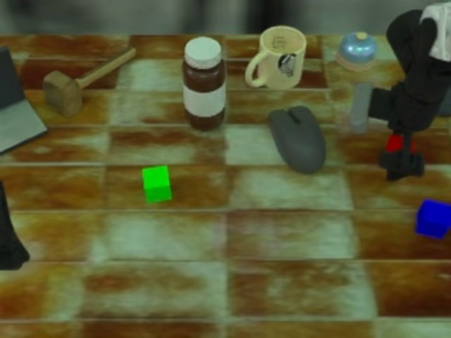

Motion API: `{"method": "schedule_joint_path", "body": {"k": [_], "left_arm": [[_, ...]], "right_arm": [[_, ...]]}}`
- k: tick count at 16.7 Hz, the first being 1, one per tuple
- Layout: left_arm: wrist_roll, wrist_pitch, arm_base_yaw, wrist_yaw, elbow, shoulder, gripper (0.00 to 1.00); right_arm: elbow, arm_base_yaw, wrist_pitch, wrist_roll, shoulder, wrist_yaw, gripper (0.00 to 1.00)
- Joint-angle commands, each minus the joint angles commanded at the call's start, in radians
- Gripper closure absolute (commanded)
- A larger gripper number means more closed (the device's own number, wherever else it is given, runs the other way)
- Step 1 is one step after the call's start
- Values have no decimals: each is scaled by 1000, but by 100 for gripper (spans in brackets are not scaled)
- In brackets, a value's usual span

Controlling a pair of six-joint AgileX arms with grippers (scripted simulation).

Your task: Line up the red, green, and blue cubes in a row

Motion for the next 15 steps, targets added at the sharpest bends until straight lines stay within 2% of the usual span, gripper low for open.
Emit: {"method": "schedule_joint_path", "body": {"k": [3,15], "left_arm": [[0,0,0,0,0,0,0],[0,0,0,0,0,0,0]], "right_arm": [[0,0,0,0,0,0,0],[0,0,0,0,0,0,90]]}}
